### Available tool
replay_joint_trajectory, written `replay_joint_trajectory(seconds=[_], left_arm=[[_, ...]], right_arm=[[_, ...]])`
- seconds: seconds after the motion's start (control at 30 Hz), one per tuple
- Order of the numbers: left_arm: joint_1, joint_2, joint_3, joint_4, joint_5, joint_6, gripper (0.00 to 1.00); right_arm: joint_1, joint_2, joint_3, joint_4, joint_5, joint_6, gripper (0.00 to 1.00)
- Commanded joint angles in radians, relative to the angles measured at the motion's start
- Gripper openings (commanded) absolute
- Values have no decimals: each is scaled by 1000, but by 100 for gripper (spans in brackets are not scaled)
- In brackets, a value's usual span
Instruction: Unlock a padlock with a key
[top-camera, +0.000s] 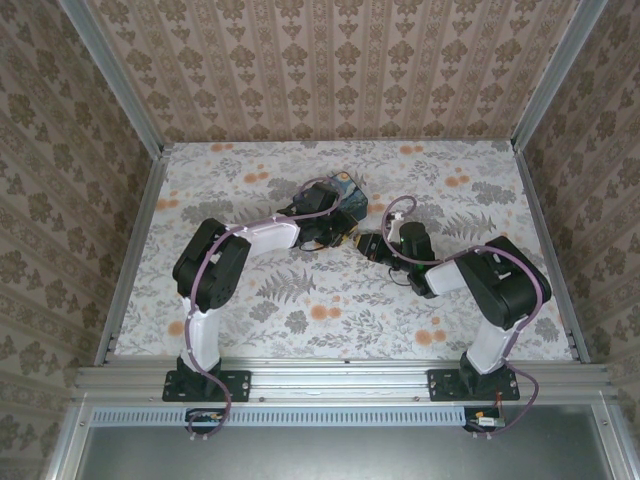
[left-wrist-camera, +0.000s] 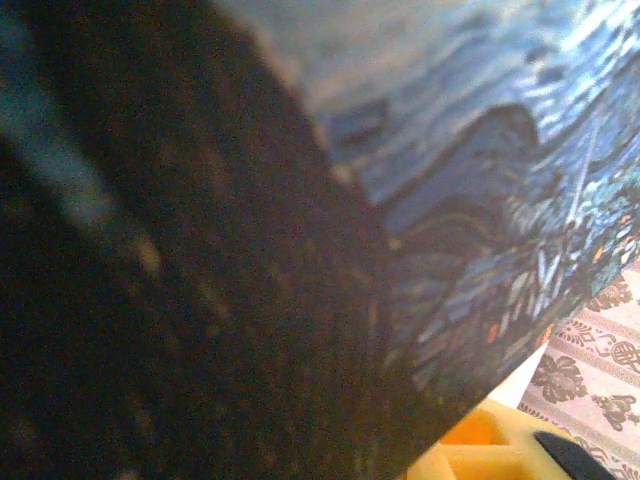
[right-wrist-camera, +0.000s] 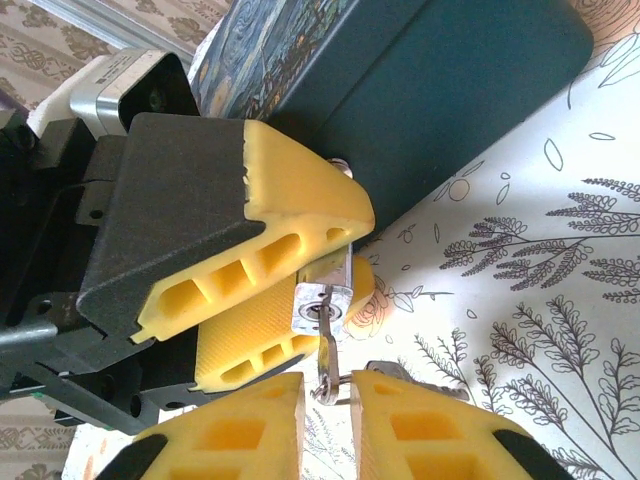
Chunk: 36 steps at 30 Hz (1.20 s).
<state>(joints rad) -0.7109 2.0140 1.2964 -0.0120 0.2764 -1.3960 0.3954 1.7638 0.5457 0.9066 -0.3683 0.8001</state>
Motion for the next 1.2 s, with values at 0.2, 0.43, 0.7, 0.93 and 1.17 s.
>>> replay_joint_trajectory(seconds=[0.2,0.43,0.7,0.93,1.17], left_arm=[[-9,79,-60,-145,172,-145,0],[-12,83,-58,-144,173,-147,0],[-18,80,-57,-141,175,-147,0],[-24,78,-58,-145,178,-146,0],[-52,89,-45,-157,180,-146,0]], right_arm=[[10,48,20,84,-25,33,17],[14,54,25,109,-20,49,14],[15,77,31,103,1,42,12],[14,100,53,99,9,10,1],[14,90,86,33,47,-2,0]])
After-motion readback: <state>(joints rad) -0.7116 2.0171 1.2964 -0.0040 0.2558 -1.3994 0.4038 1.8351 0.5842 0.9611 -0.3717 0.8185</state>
